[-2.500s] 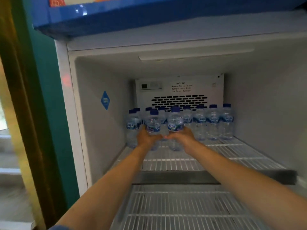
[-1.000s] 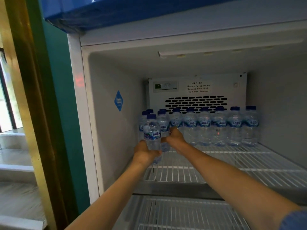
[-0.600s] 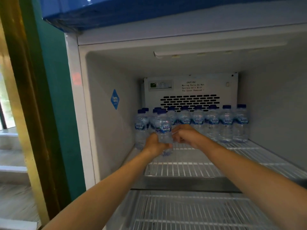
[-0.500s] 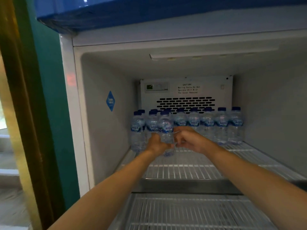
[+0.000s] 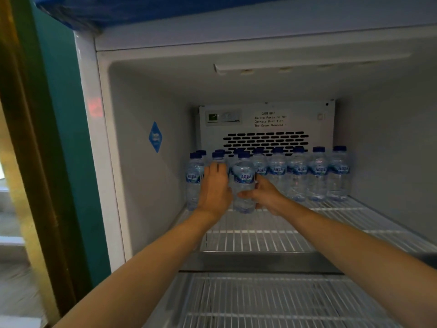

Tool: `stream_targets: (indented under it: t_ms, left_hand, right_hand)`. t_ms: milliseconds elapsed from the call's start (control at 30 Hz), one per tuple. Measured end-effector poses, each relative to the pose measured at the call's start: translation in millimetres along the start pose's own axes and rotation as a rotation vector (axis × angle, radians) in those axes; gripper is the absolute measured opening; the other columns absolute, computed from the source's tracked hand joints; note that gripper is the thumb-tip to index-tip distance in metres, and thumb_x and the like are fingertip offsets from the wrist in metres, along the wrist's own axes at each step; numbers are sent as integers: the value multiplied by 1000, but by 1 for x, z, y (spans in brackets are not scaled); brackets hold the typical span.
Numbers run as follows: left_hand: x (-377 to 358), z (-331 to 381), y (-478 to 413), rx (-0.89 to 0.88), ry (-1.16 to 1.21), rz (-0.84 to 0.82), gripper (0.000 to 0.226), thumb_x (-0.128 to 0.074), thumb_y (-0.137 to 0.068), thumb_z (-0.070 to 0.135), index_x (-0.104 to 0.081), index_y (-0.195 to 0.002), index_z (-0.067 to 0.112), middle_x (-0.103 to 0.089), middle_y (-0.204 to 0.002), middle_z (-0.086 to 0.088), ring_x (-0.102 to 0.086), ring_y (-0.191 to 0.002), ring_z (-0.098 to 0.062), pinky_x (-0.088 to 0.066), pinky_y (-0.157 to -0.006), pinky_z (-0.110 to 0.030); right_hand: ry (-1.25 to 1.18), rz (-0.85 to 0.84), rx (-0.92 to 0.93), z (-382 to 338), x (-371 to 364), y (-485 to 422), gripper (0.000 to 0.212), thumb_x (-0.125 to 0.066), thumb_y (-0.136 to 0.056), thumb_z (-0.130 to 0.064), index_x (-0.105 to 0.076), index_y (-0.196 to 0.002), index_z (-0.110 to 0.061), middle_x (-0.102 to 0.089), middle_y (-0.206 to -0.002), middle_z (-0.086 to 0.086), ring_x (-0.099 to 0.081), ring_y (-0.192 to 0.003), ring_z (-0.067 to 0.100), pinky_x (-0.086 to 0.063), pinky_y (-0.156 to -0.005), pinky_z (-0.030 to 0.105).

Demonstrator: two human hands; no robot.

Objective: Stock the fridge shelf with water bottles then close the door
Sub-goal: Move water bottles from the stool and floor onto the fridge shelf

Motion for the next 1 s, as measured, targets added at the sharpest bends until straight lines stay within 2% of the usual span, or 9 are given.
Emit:
stream_targets:
  t_ms: [67, 167, 233, 300, 367, 533, 800, 900, 1000]
  left_hand:
    - [-4, -4, -10, -30, -161, 3, 68, -67, -82, 11, -33, -141, 9, -29, -147, -17, -27, -136, -32, -29, -109, -43]
    - [-12, -13, -18, 5, -227, -45, 88, -67, -84, 32, -12, -151, 16, -9, -157, -16, -9, -146, -29, 2, -116, -52]
    - [-19, -17, -19, -4, -224, -53, 90, -64, -86, 39, -7, -152, 17, -6, -158, -18, -5, -147, -28, 10, -115, -49]
    - [-24, -21, -18, -9, -205, -44, 87, -62, -87, 39, -7, -152, 17, -8, -157, -20, -7, -147, -28, 15, -112, -45]
    - [-24, -21, -16, -11, -181, -33, 83, -63, -88, 34, -11, -151, 16, -14, -156, -22, -10, -146, -28, 14, -114, -43]
    - [-22, -23, -16, -26, -140, 5, 73, -60, -91, 23, -17, -150, 16, -20, -154, -20, -15, -144, -29, 7, -118, -41]
    - [-31, -31, -18, -24, -57, 30, 70, -62, -90, 23, -24, -149, 20, -22, -155, -17, -18, -144, -34, 3, -117, -38]
    - [-32, -32, -18, -37, -46, 37, 70, -65, -88, 20, -28, -148, 18, -26, -153, -19, -22, -143, -34, 6, -114, -35]
    - [-32, -32, -19, -28, -57, 34, 71, -63, -89, 20, -24, -149, 19, -23, -155, -17, -19, -144, -33, 10, -113, -35]
  right_hand:
    - [26, -22, 11, 0, 0, -4, 57, -76, -80, -9, -50, -130, -15, -65, -112, 1, -61, -84, 5, -45, -55, 14]
    - [28, -42, 33, 2, -1, -10, 57, -74, -81, -7, -49, -132, -14, -64, -113, 2, -61, -85, 5, -45, -54, 8]
    - [11, -26, 31, 7, -1, -13, 59, -74, -82, -8, -46, -134, -12, -62, -119, 4, -62, -93, 11, -52, -67, 12]
    - [23, 26, 29, 10, -3, -15, 63, -75, -81, -11, -44, -135, -9, -60, -126, 7, -60, -107, 19, -52, -91, 28]
    - [62, 68, 49, 12, -5, -16, 60, -76, -81, -12, -45, -133, -6, -59, -126, 10, -58, -111, 20, -49, -98, 33]
    - [113, 109, 87, 12, -8, -15, 52, -75, -82, -14, -48, -125, -2, -60, -113, 7, -57, -98, 15, -47, -82, 26]
    - [160, 144, 97, 14, -10, -14, 52, -73, -84, -20, -46, -126, -3, -60, -110, 8, -57, -93, 13, -47, -78, 23]
    - [187, 152, 98, 13, -10, -12, 52, -72, -85, -20, -46, -126, -2, -58, -106, 6, -54, -84, 8, -45, -66, 16]
    - [208, 158, 94, 11, -11, -11, 51, -71, -86, -21, -45, -126, -3, -56, -108, 4, -54, -82, 6, -43, -64, 12]
Point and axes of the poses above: each hand's wrist, its own y-axis away from the middle knuckle, its own x-axis out of the back of the hand, z = x × y, the point moved 2 cm from there along -y, towards the middle knuckle
